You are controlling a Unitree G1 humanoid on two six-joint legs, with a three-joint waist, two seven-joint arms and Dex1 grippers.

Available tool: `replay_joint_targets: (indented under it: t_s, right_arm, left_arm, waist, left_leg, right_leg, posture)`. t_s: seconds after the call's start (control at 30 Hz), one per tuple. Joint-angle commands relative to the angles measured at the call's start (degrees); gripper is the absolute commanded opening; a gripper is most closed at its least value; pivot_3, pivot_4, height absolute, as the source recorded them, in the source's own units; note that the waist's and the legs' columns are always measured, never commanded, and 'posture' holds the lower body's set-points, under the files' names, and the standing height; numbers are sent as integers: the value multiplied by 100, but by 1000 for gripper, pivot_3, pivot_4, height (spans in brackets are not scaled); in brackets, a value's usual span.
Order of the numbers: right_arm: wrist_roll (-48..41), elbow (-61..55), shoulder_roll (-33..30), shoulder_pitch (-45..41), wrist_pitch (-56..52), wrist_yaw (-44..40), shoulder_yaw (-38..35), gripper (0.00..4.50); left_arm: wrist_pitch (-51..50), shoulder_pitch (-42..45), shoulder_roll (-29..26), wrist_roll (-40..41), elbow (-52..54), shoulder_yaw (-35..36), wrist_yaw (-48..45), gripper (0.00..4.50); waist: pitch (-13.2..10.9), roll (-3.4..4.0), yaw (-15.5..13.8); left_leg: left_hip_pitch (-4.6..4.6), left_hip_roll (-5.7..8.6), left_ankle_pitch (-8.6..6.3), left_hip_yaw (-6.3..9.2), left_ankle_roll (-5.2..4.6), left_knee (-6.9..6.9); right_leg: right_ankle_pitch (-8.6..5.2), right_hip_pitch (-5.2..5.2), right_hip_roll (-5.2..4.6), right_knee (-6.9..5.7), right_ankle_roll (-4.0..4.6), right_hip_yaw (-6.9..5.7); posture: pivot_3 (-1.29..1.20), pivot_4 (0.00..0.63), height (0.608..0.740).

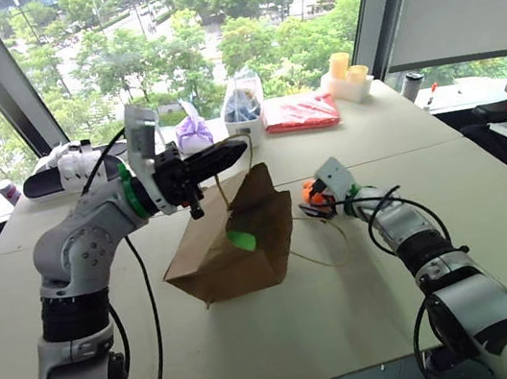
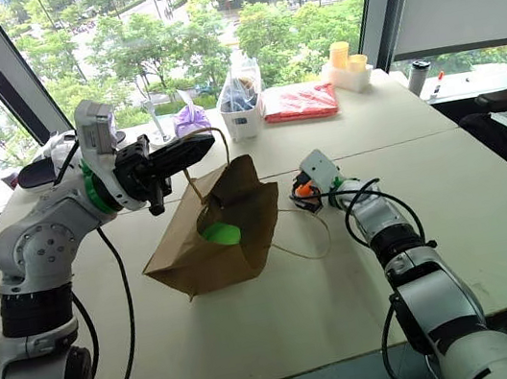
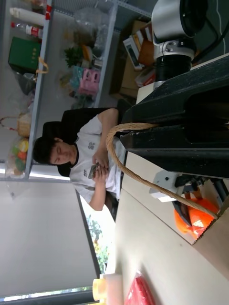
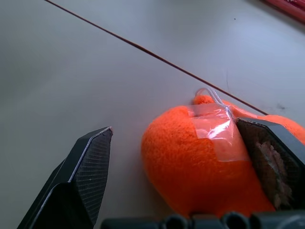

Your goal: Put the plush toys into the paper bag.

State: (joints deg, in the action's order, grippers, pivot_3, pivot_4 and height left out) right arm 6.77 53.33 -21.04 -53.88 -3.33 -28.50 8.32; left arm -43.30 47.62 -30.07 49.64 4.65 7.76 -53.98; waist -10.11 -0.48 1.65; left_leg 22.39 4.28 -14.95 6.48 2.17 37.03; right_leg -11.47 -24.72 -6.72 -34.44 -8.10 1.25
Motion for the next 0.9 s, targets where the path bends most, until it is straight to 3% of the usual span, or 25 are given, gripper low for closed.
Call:
replay_joint_targets:
  t_s: [0.03,0.13,0.2,0.27,0.4,0.47,0.5,0.63,0.7,0.8,0.9]
  right_arm:
    - [530,577,-51,-172,567,225,351,4440]
    - [923,947,-109,-294,856,640,614,4440]
    - [1021,1105,-125,-366,943,868,660,3916]
    - [1052,1208,-128,-412,1004,974,658,3151]
    - [1010,1355,-147,-496,991,1181,532,1071]
    - [768,1437,-148,-545,782,1138,281,234]
    - [629,1431,-147,-566,692,1091,139,45]
    - [282,717,-344,-549,500,935,-269,45]
    - [-90,-706,-547,-245,-92,540,-586,45]
    - [-869,-3957,-1010,661,-1640,-322,-950,45]
    - [-1679,-6444,-1565,1431,-2791,-977,-1210,45]
  left_arm:
    - [-23,232,-119,135,72,129,-122,0]
    - [-6,214,-145,106,58,109,-158,0]
    - [-3,175,-131,107,89,105,-137,0]
    - [-2,154,-121,108,114,101,-124,0]
    - [-6,117,-100,114,164,92,-88,0]
    - [3,82,-81,99,184,61,-83,0]
    - [-1,68,-77,97,185,48,-91,0]
    - [0,26,-91,69,165,-5,-156,0]
    - [5,19,-110,43,99,-27,-215,0]
    - [32,29,-151,-21,-85,-45,-351,0]
    - [83,65,-175,-123,-271,-79,-501,0]
  waist:
    - [0,0,32]
    - [1,0,79]
    - [1,0,78]
    - [1,0,68]
    - [1,0,73]
    - [1,0,76]
    - [1,0,73]
    - [1,0,61]
    - [-2,5,46]
    - [-4,9,44]
    - [-5,10,86]
  left_leg:
    - [0,0,1,3,1,1]
    - [-6,0,2,5,4,1]
    - [-11,0,3,7,6,2]
    - [-11,1,4,11,7,3]
    - [-10,3,5,12,7,4]
    - [-10,3,5,13,8,4]
    - [-10,2,5,13,8,4]
    - [-9,3,5,15,7,4]
    - [-7,4,4,15,7,4]
    - [4,6,3,20,4,0]
    - [9,3,-4,16,-7,-5]
  right_leg:
    - [0,2,0,0,0,-1]
    - [0,6,1,-4,0,-1]
    - [0,10,1,-6,0,-2]
    - [0,13,1,-6,0,-2]
    - [0,15,1,-5,0,-2]
    - [0,15,1,-5,0,-2]
    - [0,15,1,-5,0,-2]
    - [0,16,1,-5,0,-2]
    - [0,15,1,-4,0,-2]
    - [0,1,0,-8,-1,-2]
    - [-2,-13,2,-23,-4,-2]
  posture:
    - [0,150,740]
    - [0,150,740]
    - [0,150,740]
    - [0,150,740]
    - [0,150,740]
    - [0,150,740]
    - [0,150,740]
    - [0,150,740]
    - [0,150,740]
    - [0,150,740]
    - [0,150,740]
